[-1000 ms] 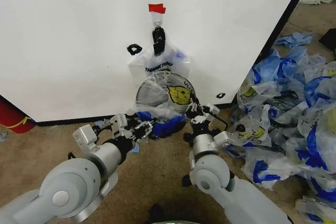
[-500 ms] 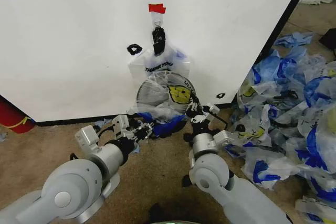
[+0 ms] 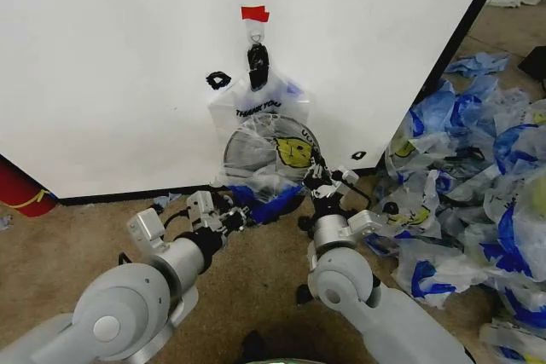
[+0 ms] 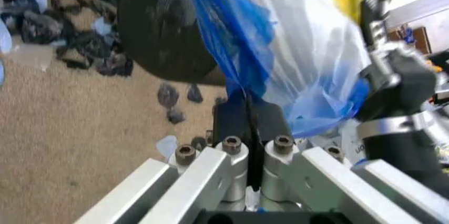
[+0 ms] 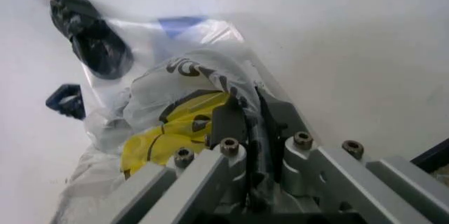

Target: Pick up the garbage bag from the wall and place it over the trash bin.

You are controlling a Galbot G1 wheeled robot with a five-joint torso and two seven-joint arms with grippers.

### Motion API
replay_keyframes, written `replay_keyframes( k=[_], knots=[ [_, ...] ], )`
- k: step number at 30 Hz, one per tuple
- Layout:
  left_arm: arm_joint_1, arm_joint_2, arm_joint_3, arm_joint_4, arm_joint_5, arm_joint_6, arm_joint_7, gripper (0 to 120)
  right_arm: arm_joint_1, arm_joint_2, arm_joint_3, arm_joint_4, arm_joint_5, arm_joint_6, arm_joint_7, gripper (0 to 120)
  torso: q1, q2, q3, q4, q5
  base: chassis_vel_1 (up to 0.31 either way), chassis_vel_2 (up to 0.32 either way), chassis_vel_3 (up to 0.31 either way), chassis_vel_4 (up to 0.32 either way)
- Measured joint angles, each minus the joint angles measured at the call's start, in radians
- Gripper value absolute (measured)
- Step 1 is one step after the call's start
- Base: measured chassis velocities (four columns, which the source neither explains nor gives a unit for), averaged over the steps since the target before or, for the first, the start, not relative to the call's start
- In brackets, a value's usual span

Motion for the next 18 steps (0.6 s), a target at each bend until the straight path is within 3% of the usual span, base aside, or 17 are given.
replay_keyframes(
  k=[10, 18],
  knots=[
    [0.064, -0.031, 0.024, 0.0, 0.038, 0.006, -0.002, 0, 0.003, 0.011, 0.013, 0.027, 0.034, -0.002, 0.012, 1, 0.0, 0.0, 0.0, 0.0, 0.0, 0.0, 0.0, 0.0, 0.0],
    [0.134, -0.086, 0.066, 0.0, 0.134, 0.01, 0.013, 0, -0.011, 0.028, 0.006, 0.056, 0.046, -0.004, 0.024, 1, 0.0, 0.0, 0.0, 0.0001, -0.0001, 0.0, 0.0, 0.0, 0.0]
  ],
)
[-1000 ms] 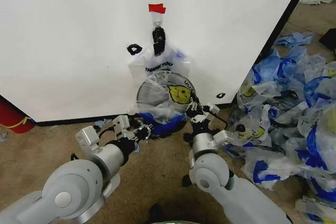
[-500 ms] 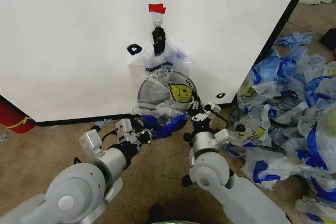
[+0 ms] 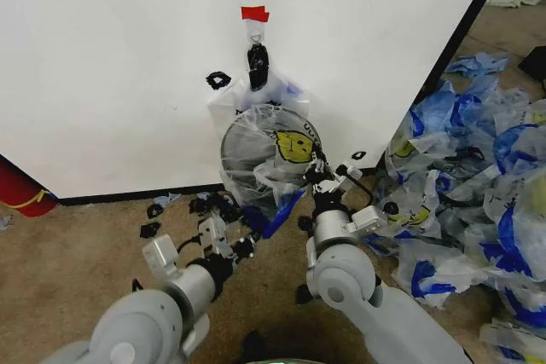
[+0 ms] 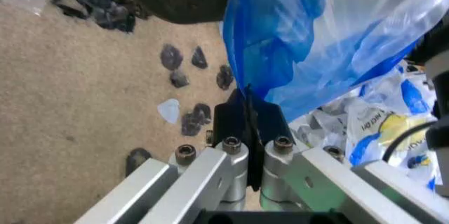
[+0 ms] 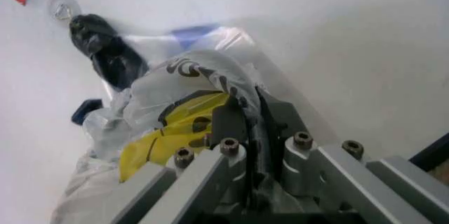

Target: Pick up the garbage bag from the wall and place it over the trash bin.

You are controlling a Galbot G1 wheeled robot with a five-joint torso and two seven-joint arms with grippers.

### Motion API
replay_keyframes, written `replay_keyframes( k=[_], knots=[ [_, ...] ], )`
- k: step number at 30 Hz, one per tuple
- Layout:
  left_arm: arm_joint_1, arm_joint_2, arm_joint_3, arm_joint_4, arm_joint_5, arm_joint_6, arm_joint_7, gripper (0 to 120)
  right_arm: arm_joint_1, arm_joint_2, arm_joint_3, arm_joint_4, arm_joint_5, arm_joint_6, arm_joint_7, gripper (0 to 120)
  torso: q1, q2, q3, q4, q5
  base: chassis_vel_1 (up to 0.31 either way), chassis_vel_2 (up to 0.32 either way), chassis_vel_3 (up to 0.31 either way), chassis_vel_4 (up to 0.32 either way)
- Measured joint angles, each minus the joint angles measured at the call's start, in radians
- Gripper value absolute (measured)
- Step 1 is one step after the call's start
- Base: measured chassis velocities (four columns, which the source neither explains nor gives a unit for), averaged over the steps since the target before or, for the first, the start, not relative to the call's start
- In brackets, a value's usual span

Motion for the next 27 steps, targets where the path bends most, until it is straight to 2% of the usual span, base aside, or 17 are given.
replay_keyframes(
  k=[6, 10, 19, 27],
  knots=[
    [-0.02, -0.056, 0.05, 0.062, 0.068, -0.004, 0.006, 0, -0.02, 0.005, -0.012, 0.016, -0.001, 0.0, 0.002, 1, 0.0, 0.0, 0.0, -0.0002, 0.0001, 0.0, 0.0, 0.0, 0.0],
    [-0.046, -0.091, 0.092, 0.163, 0.119, -0.01, 0.015, 0, -0.039, 0.009, -0.017, 0.029, -0.003, 0.0, 0.005, 1, 0.0, 0.0, 0.0, -0.0002, 0.0001, 0.0, 0.0, 0.0, 0.0],
    [-0.052, -0.108, 0.119, 0.273, 0.166, -0.023, 0.024, 0, -0.046, 0.004, -0.017, 0.033, -0.007, 0.002, 0.006, 1, 0.0, 0.0, 0.0, -0.0001, 0.0001, 0.0, 0.0, 0.0, 0.0],
    [-0.05, -0.123, 0.12, 0.314, 0.181, -0.029, 0.031, 0, -0.046, 0.003, -0.024, 0.032, -0.008, 0.003, 0.01, 1, 0.0, 0.0, 0.0, -0.0001, 0.0001, 0.0, 0.0, 0.0, 0.0]
  ],
)
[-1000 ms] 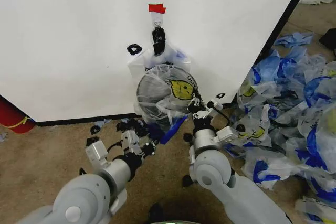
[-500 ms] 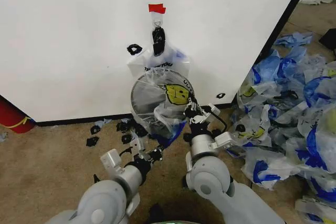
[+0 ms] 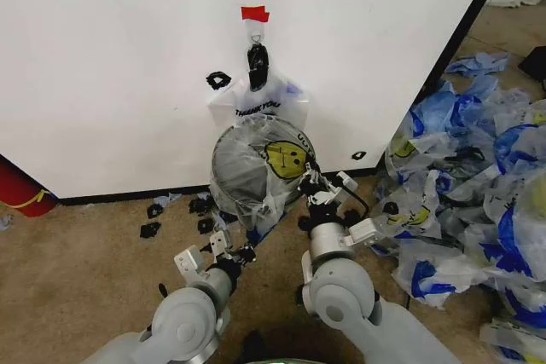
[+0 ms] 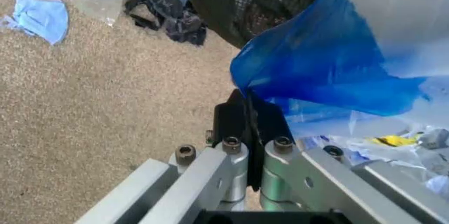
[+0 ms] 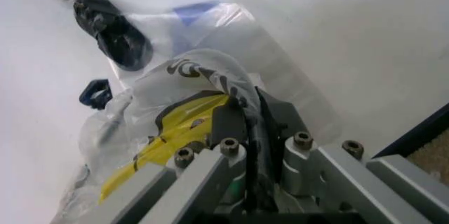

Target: Pick up the garbage bag from the wall and place it over the trash bin.

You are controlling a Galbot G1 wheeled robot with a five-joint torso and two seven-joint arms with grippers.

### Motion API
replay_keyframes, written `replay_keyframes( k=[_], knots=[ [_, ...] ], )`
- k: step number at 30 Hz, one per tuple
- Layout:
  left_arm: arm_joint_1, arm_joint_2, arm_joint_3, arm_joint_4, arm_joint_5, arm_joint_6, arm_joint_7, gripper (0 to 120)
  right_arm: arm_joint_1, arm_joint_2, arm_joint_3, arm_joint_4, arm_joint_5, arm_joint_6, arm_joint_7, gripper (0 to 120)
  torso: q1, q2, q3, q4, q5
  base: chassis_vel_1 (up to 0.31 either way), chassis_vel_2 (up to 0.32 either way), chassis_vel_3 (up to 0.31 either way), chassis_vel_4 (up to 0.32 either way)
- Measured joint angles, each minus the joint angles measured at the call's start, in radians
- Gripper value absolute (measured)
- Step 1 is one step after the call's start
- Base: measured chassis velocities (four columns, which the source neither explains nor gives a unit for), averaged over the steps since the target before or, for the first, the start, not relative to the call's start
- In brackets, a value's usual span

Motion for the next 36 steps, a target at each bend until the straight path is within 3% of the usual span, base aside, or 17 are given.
replay_keyframes(
  k=[25, 32, 36],
  knots=[
    [0.0, -0.01, 0.006, 0.059, 0.042, -0.008, 0.005, 0, -0.003, -0.003, -0.001, 0.0, -0.001, 0.001, 0.004, 1, 0.0, 0.0, 0.0, -0.0001, 0.0001, 0.0, 0.0, 0.0, 0.0],
    [0.015, -0.003, -0.004, 0.033, 0.078, -0.011, 0.002, 25, -0.001, -0.008, 0.0, -0.012, -0.009, 0.003, 0.004, 1, 0.0, 0.0, 0.0, -0.0001, -0.0001, 0.0, 0.0, 0.0, 0.0],
    [0.041, 0.023, -0.028, -0.035, 0.081, -0.008, -0.007, 41, -0.001, -0.012, 0.002, -0.017, -0.011, 0.003, 0.004, 1, 0.0, 0.0, 0.0, -0.0001, -0.0001, 0.0, 0.0, 0.0, 0.0]
  ],
)
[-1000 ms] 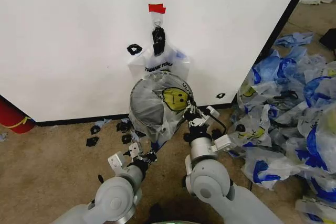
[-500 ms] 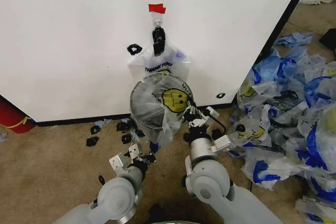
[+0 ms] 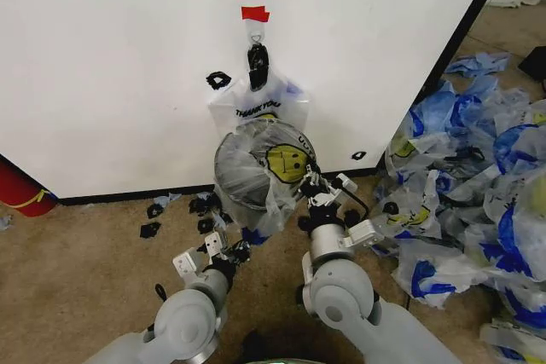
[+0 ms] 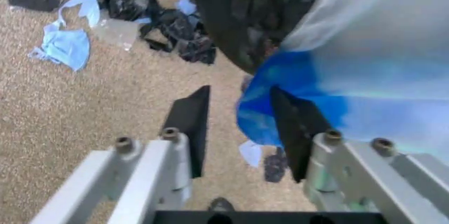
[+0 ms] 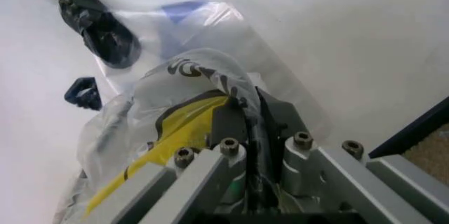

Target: Pick up the garbage bag from the wall and place it over the trash bin.

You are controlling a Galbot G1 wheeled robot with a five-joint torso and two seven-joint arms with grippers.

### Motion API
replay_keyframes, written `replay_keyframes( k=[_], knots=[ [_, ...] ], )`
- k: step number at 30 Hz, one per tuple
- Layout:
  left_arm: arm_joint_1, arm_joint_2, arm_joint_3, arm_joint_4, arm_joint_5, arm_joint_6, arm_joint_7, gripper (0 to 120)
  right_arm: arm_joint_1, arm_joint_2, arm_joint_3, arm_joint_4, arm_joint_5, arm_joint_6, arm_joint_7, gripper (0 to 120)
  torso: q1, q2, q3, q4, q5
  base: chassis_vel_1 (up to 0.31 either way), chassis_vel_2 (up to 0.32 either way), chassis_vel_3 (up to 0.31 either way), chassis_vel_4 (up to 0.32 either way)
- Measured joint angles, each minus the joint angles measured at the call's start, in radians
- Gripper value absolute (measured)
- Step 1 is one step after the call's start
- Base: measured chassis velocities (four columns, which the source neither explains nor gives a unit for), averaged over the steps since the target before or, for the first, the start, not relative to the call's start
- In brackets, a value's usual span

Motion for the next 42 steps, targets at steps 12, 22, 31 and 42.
replay_keyframes(
  k=[12, 22, 31, 42],
  knots=[
    [0.181, 0.11, -0.193, -0.19, 0.089, 0.013, -0.018, 81, -0.014, -0.019, 0.004, -0.007, -0.011, 0.001, 0.007, 1, 0.0, 0.0, 0.0, 0.0002, 0.0, 0.0, 0.0, 0.0, 0.0],
    [0.186, 0.145, -0.342, -0.283, 0.148, 0.015, -0.011, 95, -0.044, -0.041, 0.001, 0.018, -0.007, 0.001, 0.021, 1, 0.0, 0.0, 0.0, -0.0001, -0.0001, 0.0, 0.0, 0.0, 0.0],
    [0.104, 0.179, -0.389, -0.285, -0.091, 0.015, 0.016, 93, -0.051, -0.041, -0.064, -0.001, -0.038, -0.004, 0.024, 1, 0.0, 0.0, 0.0, 0.0001, 0.0, 0.0, 0.0, 0.0, 0.0],
    [0.057, 0.229, -0.345, -0.281, -0.253, 0.014, 0.092, 78, 0.004, -0.175, -0.182, -0.021, -0.191, -0.052, -0.061, 1, 0.0, 0.0, 0.0, 0.0001, 0.0, 0.0, 0.0, 0.0, 0.0]
  ],
)
